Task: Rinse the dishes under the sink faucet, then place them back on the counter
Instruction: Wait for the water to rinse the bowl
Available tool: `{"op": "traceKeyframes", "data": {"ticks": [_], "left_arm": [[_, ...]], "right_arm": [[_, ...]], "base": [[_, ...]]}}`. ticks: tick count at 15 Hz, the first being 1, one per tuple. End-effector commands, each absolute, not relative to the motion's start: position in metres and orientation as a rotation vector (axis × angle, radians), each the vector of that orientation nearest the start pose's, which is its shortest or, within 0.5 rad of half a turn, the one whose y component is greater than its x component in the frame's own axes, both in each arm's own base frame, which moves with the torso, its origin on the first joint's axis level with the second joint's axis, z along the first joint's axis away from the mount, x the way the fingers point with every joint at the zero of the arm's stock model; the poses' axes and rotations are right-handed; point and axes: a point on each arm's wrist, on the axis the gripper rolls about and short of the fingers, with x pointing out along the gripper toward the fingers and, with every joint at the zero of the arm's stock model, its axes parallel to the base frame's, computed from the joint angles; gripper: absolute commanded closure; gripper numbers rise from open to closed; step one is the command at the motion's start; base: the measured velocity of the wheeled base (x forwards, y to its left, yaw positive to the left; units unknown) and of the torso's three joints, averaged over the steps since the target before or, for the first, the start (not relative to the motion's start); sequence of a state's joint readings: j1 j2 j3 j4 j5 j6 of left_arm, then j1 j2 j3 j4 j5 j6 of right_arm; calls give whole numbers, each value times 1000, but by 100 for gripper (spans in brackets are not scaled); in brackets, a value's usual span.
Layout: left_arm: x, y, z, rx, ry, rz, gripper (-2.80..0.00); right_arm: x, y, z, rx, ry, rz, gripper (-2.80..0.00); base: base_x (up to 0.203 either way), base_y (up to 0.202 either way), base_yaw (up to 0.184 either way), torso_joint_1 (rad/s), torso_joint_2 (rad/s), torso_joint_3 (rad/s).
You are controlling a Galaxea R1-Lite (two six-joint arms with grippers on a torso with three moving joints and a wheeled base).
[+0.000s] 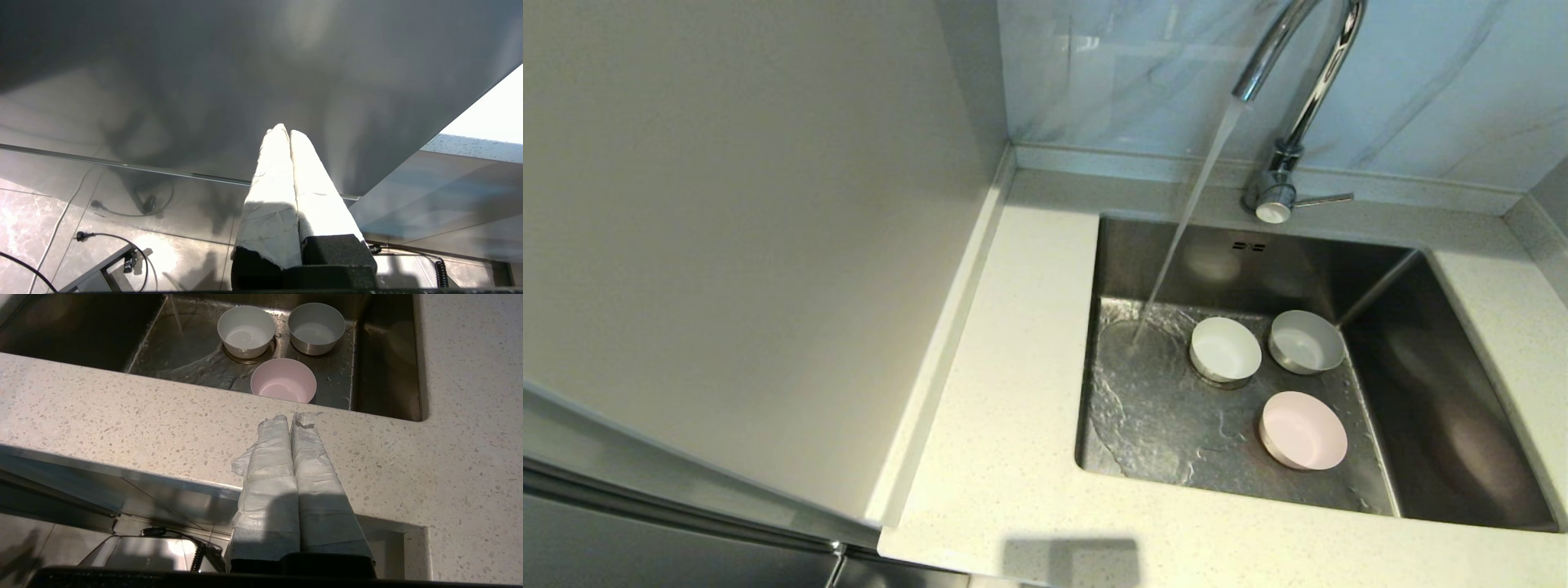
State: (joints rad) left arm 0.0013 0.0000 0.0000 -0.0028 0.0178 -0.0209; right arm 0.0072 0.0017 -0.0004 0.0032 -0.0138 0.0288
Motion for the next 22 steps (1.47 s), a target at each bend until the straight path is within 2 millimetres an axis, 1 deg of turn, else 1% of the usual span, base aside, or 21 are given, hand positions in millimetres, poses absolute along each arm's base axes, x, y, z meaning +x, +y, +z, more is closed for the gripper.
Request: {"op": "traceKeyframes", "data": {"ticks": [1,22], "left_arm": [[-23,0,76,-22,-6,20,0],[-23,0,76,-22,-6,20,0]], "right_arm": [[-23,0,75,29,5,-6,0],[-23,0,75,29,5,-6,0]], "base": [[0,0,0,0,0,0],[0,0,0,0,0,0]]}}
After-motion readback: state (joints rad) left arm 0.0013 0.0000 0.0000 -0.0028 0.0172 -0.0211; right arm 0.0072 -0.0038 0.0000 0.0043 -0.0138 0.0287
